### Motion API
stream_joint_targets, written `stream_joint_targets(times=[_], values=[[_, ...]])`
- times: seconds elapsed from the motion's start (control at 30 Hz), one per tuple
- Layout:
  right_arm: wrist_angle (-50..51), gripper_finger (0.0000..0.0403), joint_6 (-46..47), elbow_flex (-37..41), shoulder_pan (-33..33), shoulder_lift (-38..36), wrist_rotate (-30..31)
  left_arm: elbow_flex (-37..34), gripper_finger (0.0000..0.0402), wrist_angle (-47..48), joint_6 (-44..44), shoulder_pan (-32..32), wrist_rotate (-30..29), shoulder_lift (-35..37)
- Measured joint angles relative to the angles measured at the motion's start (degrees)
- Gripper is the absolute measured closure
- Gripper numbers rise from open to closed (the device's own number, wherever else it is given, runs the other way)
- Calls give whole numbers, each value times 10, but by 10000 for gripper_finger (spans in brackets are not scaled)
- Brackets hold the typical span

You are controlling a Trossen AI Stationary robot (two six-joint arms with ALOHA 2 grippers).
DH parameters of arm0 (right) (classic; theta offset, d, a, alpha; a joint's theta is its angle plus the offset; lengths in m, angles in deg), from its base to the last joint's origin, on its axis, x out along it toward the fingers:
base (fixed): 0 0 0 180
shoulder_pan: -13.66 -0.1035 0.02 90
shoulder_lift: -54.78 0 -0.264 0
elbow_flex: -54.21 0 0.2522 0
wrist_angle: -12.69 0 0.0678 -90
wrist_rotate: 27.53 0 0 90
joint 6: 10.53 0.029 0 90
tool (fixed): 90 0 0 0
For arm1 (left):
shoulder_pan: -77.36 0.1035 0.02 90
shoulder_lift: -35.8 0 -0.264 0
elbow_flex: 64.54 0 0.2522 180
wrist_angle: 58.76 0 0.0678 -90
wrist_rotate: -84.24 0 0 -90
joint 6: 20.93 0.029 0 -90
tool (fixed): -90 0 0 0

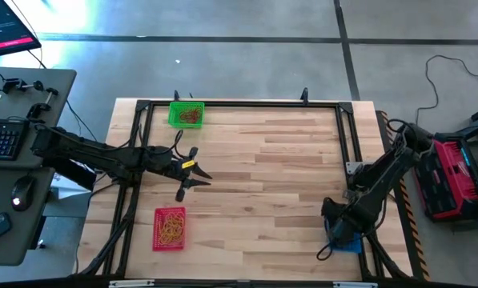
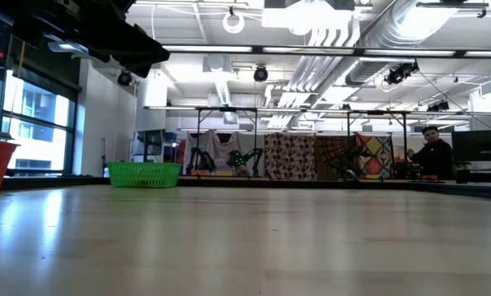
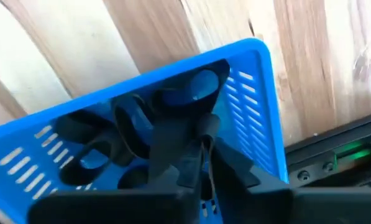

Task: Sort rubber bands into baskets
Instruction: Put the black rubber band into the blue bin, then return to Home Position

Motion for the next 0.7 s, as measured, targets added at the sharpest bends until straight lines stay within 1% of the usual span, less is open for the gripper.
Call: stream_joint_targets(times=[0.27, 0.33, 0.4, 0.47, 0.53, 0.63, 0.7], values=[[52, 304, -1, -48, 0, 0, 4, 0, 321, 1, -5, 0, 0, 0], [68, 293, -5, -63, 0, 0, 7, 0, 321, 1, -5, 0, 0, 0], [84, 290, -6, -80, 0, 0, 21, 0, 321, 2, -2, 0, 0, 0], [100, 295, -17, -98, 0, 0, 40, 0, 321, 2, -2, 0, 0, 0], [108, 311, -34, -118, 0, 0, 72, 0, 321, 0, -1, 1, 0, 0], [117, 351, -86, -140, 8, -1, 145, 0, 321, -15, 11, 6, 1, 0], [113, 384, -128, -143, 22, -9, 191, 0, 322, -30, 15, 12, 16, 0]])
